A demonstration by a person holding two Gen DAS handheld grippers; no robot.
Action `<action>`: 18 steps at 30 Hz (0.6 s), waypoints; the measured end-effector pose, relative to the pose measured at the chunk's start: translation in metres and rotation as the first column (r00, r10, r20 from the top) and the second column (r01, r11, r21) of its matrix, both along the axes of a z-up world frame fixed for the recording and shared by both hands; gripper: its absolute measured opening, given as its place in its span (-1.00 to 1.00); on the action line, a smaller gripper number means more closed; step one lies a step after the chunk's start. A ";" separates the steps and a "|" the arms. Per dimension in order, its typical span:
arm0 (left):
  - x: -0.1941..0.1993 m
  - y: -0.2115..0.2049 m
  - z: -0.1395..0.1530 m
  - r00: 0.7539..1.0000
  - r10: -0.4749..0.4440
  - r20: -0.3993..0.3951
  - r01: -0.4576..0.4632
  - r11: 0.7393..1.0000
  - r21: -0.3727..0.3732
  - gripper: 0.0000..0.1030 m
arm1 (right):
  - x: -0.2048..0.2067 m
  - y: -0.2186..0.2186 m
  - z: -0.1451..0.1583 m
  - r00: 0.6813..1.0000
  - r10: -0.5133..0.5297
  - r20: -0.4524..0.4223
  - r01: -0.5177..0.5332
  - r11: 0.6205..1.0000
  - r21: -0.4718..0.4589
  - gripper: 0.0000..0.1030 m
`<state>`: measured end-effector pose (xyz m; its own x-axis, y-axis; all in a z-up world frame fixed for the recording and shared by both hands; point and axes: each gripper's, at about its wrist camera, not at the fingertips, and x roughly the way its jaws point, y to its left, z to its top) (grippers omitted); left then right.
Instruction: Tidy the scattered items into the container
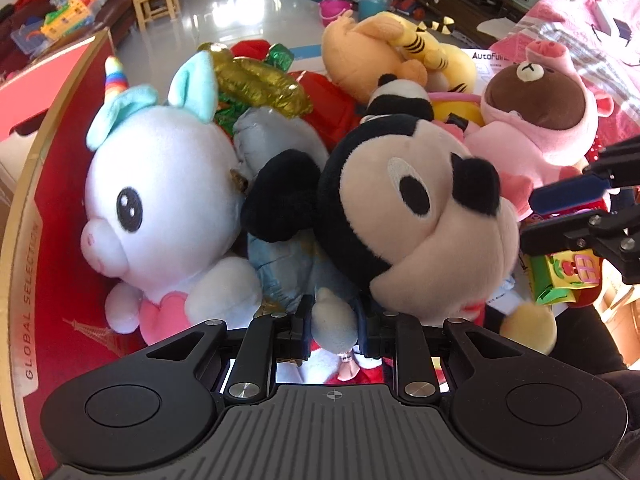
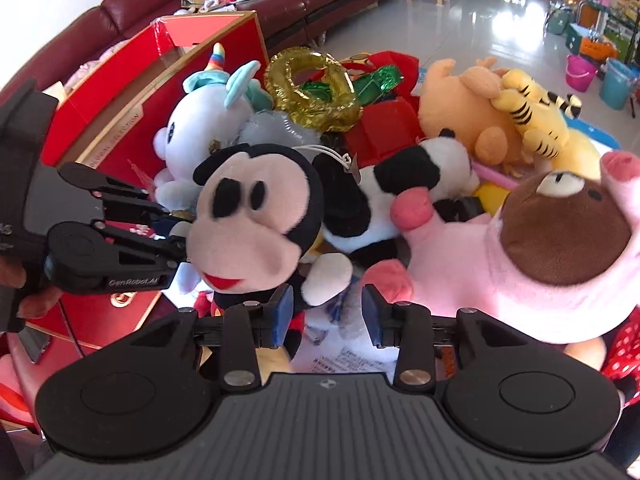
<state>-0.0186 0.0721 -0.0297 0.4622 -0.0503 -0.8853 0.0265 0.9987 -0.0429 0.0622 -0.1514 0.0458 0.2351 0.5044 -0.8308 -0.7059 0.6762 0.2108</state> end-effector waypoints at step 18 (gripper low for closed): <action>-0.003 -0.008 -0.006 1.000 0.004 -0.022 -0.003 1.000 0.016 -0.68 | 0.006 0.027 -0.027 0.998 -0.005 -0.070 0.003 0.999 -0.032 -0.57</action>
<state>-0.0214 0.0646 -0.0353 0.4424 -0.0340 -0.8962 0.0222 0.9994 -0.0270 0.0685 -0.1239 0.0190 0.1776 0.4769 -0.8608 -0.6872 0.6863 0.2384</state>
